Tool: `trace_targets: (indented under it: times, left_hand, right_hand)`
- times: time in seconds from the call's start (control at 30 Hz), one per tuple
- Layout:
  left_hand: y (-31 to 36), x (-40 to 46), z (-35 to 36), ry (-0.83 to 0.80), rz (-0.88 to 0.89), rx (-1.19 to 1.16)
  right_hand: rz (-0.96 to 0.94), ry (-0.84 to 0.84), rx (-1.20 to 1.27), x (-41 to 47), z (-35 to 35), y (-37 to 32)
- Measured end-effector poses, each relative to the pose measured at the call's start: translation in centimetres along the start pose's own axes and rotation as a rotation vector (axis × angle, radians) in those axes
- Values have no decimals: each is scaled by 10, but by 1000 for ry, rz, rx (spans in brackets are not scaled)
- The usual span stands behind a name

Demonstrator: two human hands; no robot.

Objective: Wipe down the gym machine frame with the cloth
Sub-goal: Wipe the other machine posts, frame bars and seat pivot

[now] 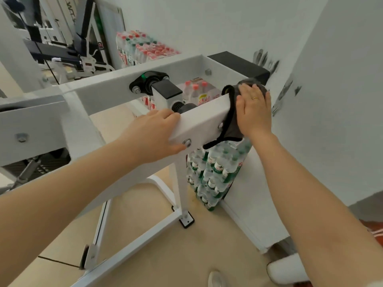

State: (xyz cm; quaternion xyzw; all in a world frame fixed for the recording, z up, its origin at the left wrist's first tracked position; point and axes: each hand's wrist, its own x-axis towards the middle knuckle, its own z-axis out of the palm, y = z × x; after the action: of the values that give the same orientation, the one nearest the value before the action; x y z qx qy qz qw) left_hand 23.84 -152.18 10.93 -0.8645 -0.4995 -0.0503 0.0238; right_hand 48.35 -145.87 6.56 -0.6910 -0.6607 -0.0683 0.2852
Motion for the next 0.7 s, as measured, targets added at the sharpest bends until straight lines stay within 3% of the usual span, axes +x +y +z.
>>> trace_targets:
  times: [0.13,0.4,0.5,0.7]
  left_hand:
    - [9,30,4,30,37,-40]
    - [47,95,-5,-16,-6,28]
    - [50,115,-9,-14,-17,9]
    - [45,140,-1,-5,27,-85]
  right_hand:
    - [5,-17,36,28,-2,32]
    - [-637,24,74,12,5,37]
    - [-758,-10,15,44,-1,65]
    - [-824,-276,-72,114,-21,103]
